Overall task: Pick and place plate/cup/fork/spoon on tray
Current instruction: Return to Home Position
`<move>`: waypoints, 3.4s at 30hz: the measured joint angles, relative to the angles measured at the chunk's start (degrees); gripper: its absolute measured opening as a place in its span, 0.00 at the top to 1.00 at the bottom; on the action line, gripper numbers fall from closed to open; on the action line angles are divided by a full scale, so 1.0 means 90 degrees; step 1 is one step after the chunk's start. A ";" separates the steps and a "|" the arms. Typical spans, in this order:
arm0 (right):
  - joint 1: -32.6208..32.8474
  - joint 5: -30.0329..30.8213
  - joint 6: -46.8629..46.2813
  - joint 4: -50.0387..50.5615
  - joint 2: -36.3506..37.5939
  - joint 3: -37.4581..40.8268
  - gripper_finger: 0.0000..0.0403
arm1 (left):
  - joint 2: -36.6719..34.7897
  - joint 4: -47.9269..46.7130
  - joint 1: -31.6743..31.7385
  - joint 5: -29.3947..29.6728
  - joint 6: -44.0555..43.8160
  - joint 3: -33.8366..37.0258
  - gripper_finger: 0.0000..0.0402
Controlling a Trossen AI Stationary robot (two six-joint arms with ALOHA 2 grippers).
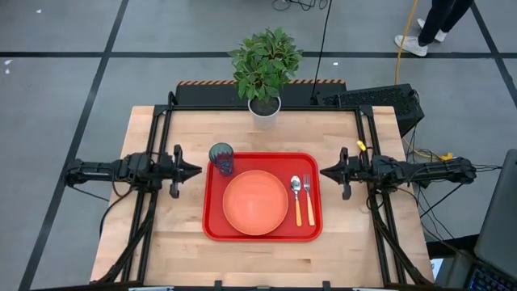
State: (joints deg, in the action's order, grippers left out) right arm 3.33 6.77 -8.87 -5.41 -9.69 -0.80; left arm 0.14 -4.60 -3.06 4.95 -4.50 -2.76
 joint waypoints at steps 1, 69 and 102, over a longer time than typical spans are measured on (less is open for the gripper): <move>0.0000 -0.0107 -0.0005 -0.0035 0.0001 0.0000 1.00 | 0.0000 0.0002 0.0003 0.0022 0.0143 0.0000 0.88; 0.0007 -0.0433 -0.0725 -0.0331 0.0022 0.0000 1.00 | 0.0661 0.0634 -0.0005 -0.1336 0.0973 0.0000 0.88; 0.0007 -0.0431 -0.0724 -0.0331 0.0021 0.0000 1.00 | 0.0661 0.0634 -0.0003 -0.1339 0.0973 0.0000 0.88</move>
State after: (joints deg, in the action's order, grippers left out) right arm 3.40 2.89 -15.39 -8.38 -9.51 -0.80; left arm 6.09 1.10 -3.09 -7.09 4.25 -2.76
